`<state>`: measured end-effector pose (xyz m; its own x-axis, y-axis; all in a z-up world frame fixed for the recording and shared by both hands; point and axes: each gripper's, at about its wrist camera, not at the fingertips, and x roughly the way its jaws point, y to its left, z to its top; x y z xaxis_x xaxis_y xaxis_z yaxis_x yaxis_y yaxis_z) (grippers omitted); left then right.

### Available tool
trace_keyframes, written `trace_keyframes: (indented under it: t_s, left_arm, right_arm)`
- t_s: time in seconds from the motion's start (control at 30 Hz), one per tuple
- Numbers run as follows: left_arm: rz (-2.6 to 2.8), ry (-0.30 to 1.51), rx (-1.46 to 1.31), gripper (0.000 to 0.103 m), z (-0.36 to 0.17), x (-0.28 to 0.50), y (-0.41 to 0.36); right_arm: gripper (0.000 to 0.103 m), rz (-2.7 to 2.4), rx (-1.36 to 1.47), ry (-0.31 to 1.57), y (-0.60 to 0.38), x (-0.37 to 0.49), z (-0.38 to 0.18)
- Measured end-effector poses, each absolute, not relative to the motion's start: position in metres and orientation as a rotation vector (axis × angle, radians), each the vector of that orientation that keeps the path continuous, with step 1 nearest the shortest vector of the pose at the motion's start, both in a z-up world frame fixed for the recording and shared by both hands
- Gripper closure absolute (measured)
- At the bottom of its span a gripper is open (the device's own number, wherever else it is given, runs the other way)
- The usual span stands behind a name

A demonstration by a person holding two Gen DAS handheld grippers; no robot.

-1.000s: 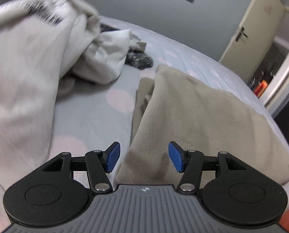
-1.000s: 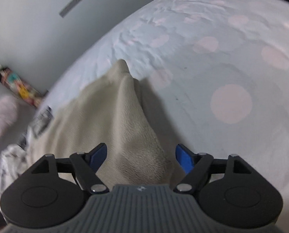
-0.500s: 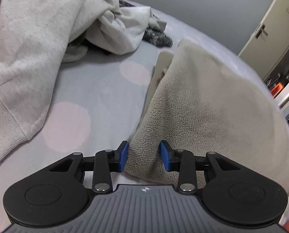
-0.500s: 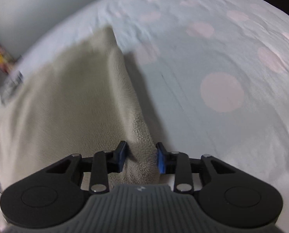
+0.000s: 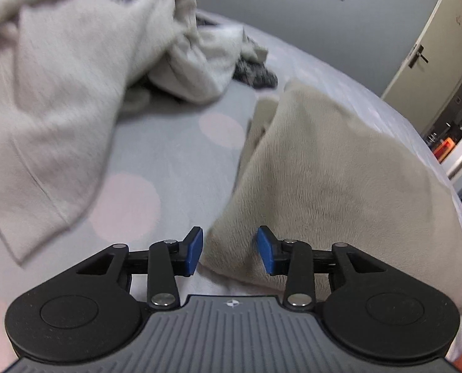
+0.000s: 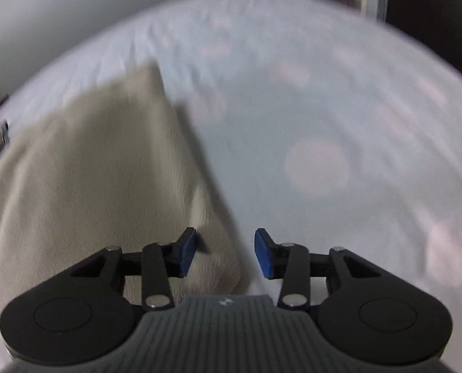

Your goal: Fold clothes

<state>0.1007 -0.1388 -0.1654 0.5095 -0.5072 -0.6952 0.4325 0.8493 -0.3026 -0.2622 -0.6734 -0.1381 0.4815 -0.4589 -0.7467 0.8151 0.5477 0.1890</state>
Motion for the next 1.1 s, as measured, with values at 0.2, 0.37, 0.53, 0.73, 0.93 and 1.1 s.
trace_keyframes:
  t_s: [0.2, 0.37, 0.53, 0.73, 0.93, 1.1]
  left_arm:
    - [-0.645, 0.772, -0.063, 0.067, -0.128, 0.089, -0.157]
    - [-0.734, 0.736, 0.005, 0.057, -0.107, 0.078, -0.202]
    - [-0.806, 0.709, 0.082, 0.054, -0.101, 0.065, -0.250]
    - [-0.877, 0.718, 0.110, 0.055, -0.108, 0.065, -0.291]
    - [-0.909, 0.752, 0.103, 0.064, -0.122, 0.070, -0.315]
    - [-0.893, 0.822, 0.158, 0.071, -0.150, 0.073, -0.336]
  right_arm:
    - [0.059, -0.826, 0.422, 0.540, -0.645, -0.269, -0.110]
    - [0.056, -0.738, 0.361, 0.518, -0.616, -0.240, -0.098]
    - [0.033, -0.600, 0.310, 0.492, -0.583, -0.197, -0.094]
    - [0.033, -0.454, 0.226, 0.512, -0.555, -0.145, -0.096]
    - [0.048, -0.456, 0.189, 0.528, -0.547, -0.123, -0.108]
    - [0.058, -0.433, 0.239, 0.636, -0.555, -0.105, -0.139]
